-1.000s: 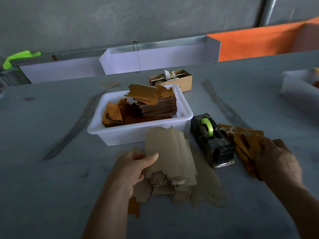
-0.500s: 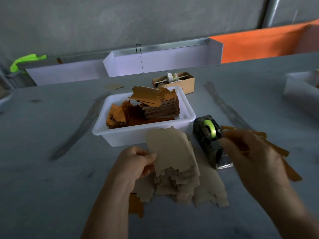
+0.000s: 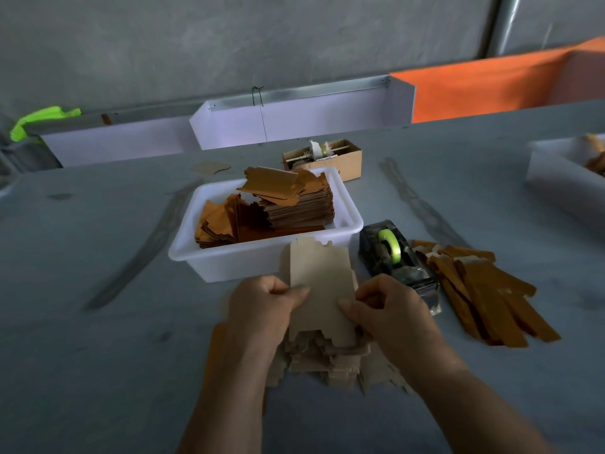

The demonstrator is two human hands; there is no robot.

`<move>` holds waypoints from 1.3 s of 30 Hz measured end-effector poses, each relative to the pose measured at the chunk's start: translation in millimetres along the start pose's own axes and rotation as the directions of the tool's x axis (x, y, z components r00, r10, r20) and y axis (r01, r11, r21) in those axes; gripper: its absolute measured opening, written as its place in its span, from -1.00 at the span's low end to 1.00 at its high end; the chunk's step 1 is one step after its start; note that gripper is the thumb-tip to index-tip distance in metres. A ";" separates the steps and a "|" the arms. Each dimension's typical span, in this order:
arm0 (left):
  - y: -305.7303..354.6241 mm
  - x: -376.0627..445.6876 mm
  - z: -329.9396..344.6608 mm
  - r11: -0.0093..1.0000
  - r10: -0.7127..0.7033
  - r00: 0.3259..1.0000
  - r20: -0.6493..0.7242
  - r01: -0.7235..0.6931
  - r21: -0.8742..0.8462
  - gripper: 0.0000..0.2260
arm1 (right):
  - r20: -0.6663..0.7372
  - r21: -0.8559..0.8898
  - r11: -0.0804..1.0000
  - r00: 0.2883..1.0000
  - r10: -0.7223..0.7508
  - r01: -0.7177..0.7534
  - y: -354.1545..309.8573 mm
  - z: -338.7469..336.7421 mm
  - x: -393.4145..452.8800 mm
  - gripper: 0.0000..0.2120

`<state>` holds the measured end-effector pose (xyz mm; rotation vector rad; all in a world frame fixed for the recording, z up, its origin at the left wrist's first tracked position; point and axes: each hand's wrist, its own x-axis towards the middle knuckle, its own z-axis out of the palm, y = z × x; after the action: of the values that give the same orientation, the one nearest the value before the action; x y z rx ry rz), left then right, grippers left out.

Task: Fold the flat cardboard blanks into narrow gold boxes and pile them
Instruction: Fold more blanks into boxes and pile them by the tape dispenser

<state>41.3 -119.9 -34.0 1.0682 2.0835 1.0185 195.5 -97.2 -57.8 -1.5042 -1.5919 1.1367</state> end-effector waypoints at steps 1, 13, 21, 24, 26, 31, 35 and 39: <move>1.6 -1.2 0.1 0.993 0.088 0.995 -0.041 -0.085 0.084 -0.80 | -0.007 0.006 1.000 1.000 -0.014 0.014 0.0 -0.6 0.0 -0.84; 6.9 -17.7 6.8 0.919 0.360 0.928 -0.093 -0.335 0.209 -0.97 | -0.139 -0.266 0.941 0.958 -0.253 0.210 1.1 -9.5 -4.6 -0.86; 18.4 -16.3 -4.0 0.791 0.088 0.911 0.402 0.182 -0.585 -0.59 | -0.037 0.306 0.933 0.982 -0.186 0.188 0.7 -22.6 -14.5 -0.88; 16.2 -17.6 2.8 0.880 0.081 0.941 0.329 0.087 -0.466 -0.53 | 0.087 0.488 0.867 0.982 -0.165 0.102 1.4 -22.6 -19.2 -0.88; 14.3 -17.6 6.1 0.891 0.064 0.953 0.297 0.079 -0.446 -0.65 | 0.128 0.547 0.836 0.983 -0.134 0.042 2.5 -20.9 -20.0 -0.90; 8.6 -15.5 15.6 0.959 0.089 0.984 0.153 -0.043 -0.280 -0.91 | 0.146 0.516 0.854 0.989 -0.014 -0.064 2.4 -15.7 -16.3 -0.91; 7.9 -16.7 18.4 0.971 0.190 0.982 0.013 -0.186 -0.148 -0.80 | 0.109 0.430 0.902 0.994 -0.012 -0.036 -2.0 -14.3 -11.7 -0.91; 9.3 -14.7 15.6 0.957 0.288 0.955 -0.075 -0.290 -0.012 -0.67 | 0.136 0.441 0.896 0.991 -0.009 -0.053 -2.6 -12.7 -7.0 -0.89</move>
<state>64.4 -123.0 -32.5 1.3723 2.0038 1.2343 206.7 -102.1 -49.7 -1.1634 -1.2819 1.5217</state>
